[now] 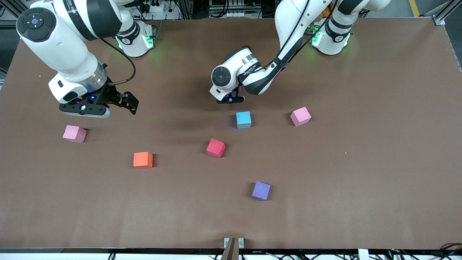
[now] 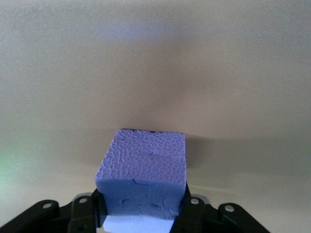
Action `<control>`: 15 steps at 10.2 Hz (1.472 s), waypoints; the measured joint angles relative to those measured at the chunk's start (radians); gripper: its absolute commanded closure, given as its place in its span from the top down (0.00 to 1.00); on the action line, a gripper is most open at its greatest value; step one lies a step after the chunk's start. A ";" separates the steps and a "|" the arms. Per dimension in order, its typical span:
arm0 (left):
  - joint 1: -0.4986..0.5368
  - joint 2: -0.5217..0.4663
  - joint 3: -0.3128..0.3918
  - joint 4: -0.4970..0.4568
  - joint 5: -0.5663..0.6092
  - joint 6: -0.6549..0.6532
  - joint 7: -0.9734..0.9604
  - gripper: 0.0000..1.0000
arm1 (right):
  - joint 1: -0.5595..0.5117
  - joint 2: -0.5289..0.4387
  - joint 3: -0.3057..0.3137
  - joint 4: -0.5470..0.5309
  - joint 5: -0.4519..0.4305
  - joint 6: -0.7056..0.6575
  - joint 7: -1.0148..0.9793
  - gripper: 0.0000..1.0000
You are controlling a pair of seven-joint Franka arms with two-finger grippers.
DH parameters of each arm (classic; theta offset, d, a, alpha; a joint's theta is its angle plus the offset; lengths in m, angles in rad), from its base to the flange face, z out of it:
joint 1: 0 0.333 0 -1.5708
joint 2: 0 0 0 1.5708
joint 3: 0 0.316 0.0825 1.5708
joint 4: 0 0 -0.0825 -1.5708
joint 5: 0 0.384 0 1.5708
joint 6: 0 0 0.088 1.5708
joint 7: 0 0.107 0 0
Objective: Arrange blocks into number 1
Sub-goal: 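Place purple by green with the left gripper while the right gripper withdraws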
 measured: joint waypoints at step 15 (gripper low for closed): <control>-0.005 -0.074 0.092 0.054 0.058 -0.033 0.000 1.00 | 0.002 0.012 0.006 0.002 0.000 -0.019 -0.009 1.00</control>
